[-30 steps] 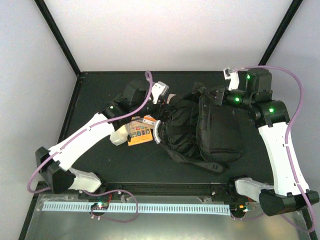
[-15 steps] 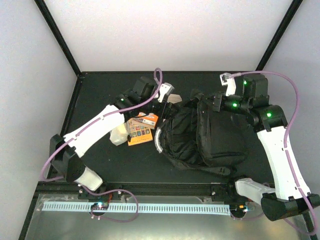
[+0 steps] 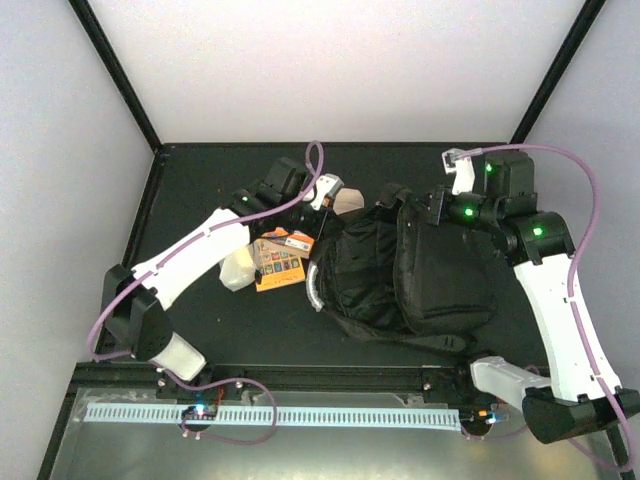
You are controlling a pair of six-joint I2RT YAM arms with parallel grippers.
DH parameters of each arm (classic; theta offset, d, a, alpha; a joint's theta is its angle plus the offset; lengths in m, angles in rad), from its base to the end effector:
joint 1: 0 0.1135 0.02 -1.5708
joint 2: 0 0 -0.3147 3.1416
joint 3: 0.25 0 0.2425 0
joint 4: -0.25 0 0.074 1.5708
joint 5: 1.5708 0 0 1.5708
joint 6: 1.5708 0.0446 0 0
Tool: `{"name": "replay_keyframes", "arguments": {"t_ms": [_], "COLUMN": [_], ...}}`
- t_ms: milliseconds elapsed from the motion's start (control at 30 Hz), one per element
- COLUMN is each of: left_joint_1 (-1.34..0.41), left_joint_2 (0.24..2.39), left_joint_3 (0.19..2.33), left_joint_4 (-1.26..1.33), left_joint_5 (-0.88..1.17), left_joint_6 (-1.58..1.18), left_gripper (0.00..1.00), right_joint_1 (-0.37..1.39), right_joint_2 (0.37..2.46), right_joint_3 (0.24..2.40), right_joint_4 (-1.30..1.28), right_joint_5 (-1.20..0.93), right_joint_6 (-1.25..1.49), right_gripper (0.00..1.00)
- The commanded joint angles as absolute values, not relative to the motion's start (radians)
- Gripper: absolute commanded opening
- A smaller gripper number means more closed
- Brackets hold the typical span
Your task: Pack the student bag
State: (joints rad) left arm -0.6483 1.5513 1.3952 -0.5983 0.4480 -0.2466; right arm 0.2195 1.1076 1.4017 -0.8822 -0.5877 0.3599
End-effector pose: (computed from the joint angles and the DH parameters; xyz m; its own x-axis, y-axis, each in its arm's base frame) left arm 0.2582 -0.2198 0.3727 -0.7237 0.2722 -0.6342 0.6385 0.6128 -0.4656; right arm 0.1696 0.0632 0.4589 -0.7292 0.1376 -0.6704 -0.4003 0.7087 0.5809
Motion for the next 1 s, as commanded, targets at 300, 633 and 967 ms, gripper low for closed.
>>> {"name": "replay_keyframes", "arguments": {"t_ms": [300,633,967], "left_joint_1": [-0.576,-0.574,-0.569], "left_joint_2": [1.378,1.352,1.252], "left_joint_3": [1.162,1.137,1.154], "left_joint_4": [-0.59,-0.509,-0.318], "left_joint_5": [0.304,0.439,0.655], "left_joint_6": [-0.315,-0.341,-0.424], "left_gripper": [0.02,0.03,0.79], "right_joint_1": [0.212,0.21,0.21], "right_joint_2": [0.923,0.942,0.972], "right_joint_3": [1.442,1.478,1.654], "right_joint_4": [-0.956,-0.923,-0.991], "right_joint_5": [0.092,0.025,0.166], "right_joint_6": [0.398,0.388,0.357], "right_gripper": [0.02,0.02,0.02]}}
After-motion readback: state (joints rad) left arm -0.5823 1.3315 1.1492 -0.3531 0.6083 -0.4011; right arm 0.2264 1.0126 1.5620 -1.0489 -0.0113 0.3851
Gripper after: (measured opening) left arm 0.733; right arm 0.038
